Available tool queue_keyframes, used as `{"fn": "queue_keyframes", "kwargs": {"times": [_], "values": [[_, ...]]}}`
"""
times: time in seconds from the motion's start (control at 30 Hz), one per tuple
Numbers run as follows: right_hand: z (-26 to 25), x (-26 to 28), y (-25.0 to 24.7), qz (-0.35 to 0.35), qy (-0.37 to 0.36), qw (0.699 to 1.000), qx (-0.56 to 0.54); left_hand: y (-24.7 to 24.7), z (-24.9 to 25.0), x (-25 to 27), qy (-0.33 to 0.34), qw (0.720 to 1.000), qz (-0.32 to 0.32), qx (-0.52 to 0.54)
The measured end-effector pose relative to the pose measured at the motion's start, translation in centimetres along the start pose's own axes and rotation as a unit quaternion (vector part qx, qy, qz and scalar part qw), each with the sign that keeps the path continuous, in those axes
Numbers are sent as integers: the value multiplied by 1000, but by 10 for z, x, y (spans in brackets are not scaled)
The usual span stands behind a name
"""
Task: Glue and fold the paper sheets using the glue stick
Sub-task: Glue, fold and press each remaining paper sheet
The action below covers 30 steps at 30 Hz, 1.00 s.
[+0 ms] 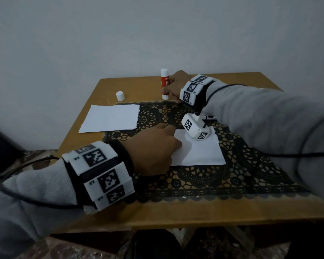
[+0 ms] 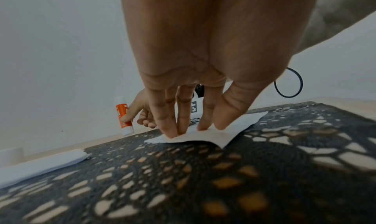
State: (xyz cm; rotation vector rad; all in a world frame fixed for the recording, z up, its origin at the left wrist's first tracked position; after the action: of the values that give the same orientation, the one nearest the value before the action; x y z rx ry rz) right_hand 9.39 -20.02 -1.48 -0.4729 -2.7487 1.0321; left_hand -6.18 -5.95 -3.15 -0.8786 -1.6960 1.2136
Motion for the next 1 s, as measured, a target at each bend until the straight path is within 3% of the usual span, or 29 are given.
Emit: {"fn": "queue_keyframes", "kwargs": {"times": [0.17,0.33,0.47,0.67,0.8,1.0], "values": [[-11,30,-24,47,-36,997,55,7,7,9,5,1000,-26,-3],[-8,73,-36,-44,-59,996,-42,22,22,16,-17,998,-66,1],[-2,106,-44,-71,-78,994,-15,24,31,17,-44,993,-110,18],[-5,132,-21,-109,-111,988,-3,27,35,21,-49,991,-127,19],[-18,138,-1,-115,-153,980,58,25,34,20,-50,990,-130,25],[-36,137,14,-70,-232,955,169,28,33,19,-49,990,-135,17]]}}
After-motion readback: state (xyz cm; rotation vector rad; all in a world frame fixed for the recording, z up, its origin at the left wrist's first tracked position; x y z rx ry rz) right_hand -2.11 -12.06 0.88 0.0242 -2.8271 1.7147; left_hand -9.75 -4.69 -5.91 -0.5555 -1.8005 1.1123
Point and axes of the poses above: each hand's wrist, its own x-axis away from the middle knuckle, its own y-axis out of the palm, z = x × y, the point moved 8 cm from there along -x, towards the middle knuckle, and after that the axes turned 6 degrees about -x, right-handed, at the moved point
